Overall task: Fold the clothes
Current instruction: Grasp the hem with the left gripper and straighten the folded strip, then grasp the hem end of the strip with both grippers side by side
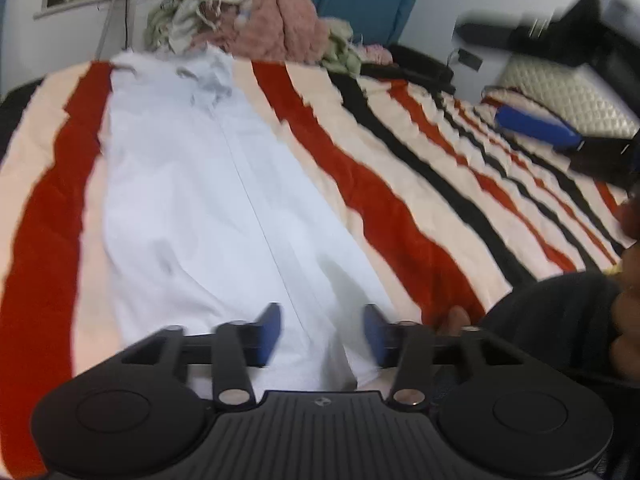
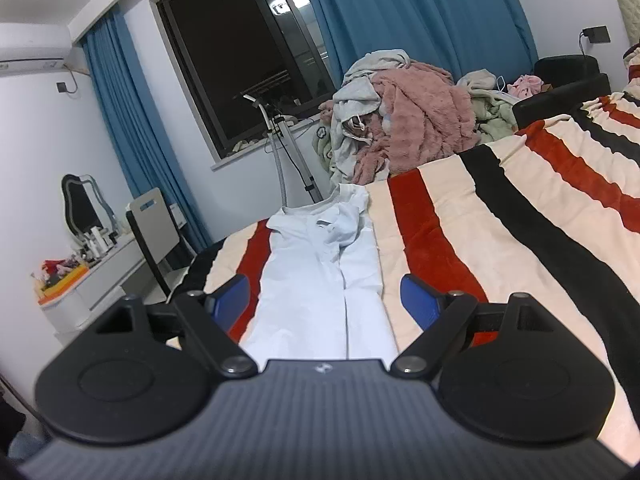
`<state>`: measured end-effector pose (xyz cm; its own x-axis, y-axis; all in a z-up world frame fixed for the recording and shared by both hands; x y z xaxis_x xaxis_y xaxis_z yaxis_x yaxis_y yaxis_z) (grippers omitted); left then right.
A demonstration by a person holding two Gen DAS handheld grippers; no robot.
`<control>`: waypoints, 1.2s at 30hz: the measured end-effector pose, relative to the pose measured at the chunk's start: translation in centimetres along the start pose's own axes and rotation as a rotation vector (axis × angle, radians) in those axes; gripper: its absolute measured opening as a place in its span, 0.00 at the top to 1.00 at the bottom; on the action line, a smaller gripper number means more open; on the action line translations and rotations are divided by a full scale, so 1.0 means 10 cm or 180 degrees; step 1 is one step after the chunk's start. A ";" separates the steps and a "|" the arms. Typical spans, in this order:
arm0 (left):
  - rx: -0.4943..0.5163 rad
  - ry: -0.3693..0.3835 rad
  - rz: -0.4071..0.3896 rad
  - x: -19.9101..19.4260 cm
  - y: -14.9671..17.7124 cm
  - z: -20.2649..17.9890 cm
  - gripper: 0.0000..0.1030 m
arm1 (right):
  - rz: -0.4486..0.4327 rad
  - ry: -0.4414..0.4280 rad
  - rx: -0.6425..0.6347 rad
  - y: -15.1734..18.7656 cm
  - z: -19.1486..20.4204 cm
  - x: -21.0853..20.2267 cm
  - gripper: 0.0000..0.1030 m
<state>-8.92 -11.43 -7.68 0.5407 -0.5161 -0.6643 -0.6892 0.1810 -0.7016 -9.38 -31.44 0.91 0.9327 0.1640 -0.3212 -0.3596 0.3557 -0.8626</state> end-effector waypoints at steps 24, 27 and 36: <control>-0.0931 -0.0408 -0.0252 -0.43 -0.15 1.24 0.21 | 0.0903 0.0082 0.0180 0.39 -0.08 0.77 0.19; -0.1247 -0.0272 -0.0096 -0.34 -0.09 1.39 0.21 | 0.1323 0.0067 0.0704 0.45 -0.32 0.94 0.19; -0.1893 0.0121 0.0182 -0.11 0.11 1.66 0.23 | 0.1941 0.0659 0.1284 0.66 -0.59 1.23 0.22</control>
<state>-2.29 3.26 -11.98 0.4848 -0.5508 -0.6794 -0.8743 -0.2847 -0.3931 -0.14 -32.51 -11.08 0.5372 0.2776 -0.7965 -0.7581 0.5729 -0.3117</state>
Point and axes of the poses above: each gripper's, at about its wrist camera, not at the fingertips, and x roughly the way its jaws point, z to its left, y to its underside, the point moved 2 cm from there along x, roughly the way its jaws point, and after that the axes turned 3 degrees about y, right-handed, at the moved point
